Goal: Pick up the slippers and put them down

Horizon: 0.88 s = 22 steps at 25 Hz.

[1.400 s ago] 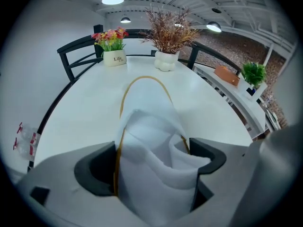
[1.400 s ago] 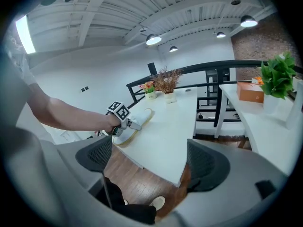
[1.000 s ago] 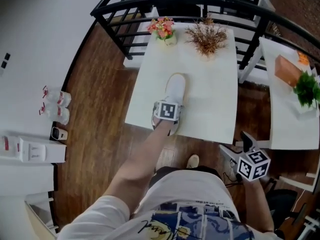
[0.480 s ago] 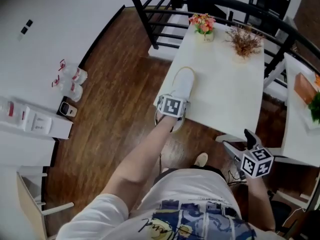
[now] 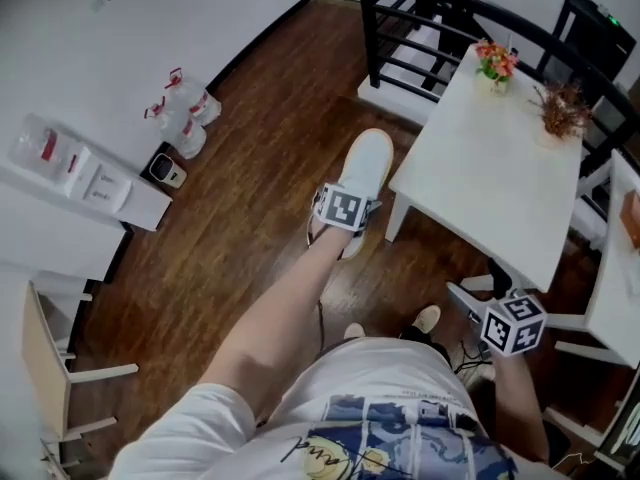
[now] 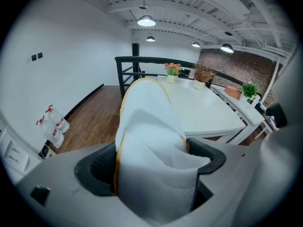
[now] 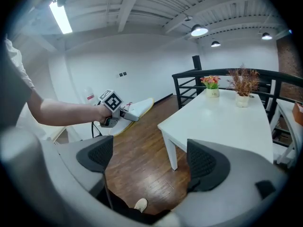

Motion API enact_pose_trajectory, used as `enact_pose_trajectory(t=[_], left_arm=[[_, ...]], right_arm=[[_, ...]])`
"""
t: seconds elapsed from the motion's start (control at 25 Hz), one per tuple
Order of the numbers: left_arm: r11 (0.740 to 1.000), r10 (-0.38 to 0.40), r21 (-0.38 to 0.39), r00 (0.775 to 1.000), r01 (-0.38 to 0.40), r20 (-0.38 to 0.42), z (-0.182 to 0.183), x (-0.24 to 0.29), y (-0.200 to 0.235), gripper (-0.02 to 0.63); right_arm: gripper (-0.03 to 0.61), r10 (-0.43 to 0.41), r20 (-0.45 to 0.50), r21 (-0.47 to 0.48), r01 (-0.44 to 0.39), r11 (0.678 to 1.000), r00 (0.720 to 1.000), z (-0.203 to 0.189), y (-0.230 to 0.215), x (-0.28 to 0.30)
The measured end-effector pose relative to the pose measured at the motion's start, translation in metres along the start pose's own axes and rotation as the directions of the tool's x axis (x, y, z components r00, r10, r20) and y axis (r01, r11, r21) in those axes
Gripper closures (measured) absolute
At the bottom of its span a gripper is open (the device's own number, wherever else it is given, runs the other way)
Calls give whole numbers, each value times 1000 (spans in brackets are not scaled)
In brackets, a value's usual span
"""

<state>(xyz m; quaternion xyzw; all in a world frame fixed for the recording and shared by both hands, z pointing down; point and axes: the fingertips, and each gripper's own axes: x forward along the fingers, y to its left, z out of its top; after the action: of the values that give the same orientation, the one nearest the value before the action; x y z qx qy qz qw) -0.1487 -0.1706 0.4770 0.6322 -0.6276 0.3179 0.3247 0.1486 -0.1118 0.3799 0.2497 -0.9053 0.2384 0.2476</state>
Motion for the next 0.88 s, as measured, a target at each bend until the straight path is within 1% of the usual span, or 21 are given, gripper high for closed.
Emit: enact_pose_trajectory(t=[0.2, 0.36, 0.48, 0.6, 0.76, 0.88], left_arm=[[998, 33, -56, 999, -34, -15, -59, -31, 71, 149], [991, 86, -103, 995, -90, -43, -102, -46, 130, 150], [982, 92, -158, 993, -103, -76, -125, -41, 155, 150], [976, 79, -197, 994, -92, -73, -124, -19, 166, 150], [965, 95, -234, 988, -122, -123, -127, 19, 185, 150], [958, 82, -264, 989, -113, -123, -126, 56, 207, 150]], right_arm=[[83, 31, -27, -16, -31, 999, 999, -13, 59, 36], [83, 74, -63, -24, -75, 997, 995, -19, 102, 71], [83, 114, -113, -59, -121, 991, 987, -17, 118, 97], [83, 149, -153, -76, -162, 984, 977, -9, 113, 129], [92, 194, -206, -98, -217, 971, 959, -1, 107, 185], [98, 193, -260, -148, -236, 960, 946, -7, 106, 241]])
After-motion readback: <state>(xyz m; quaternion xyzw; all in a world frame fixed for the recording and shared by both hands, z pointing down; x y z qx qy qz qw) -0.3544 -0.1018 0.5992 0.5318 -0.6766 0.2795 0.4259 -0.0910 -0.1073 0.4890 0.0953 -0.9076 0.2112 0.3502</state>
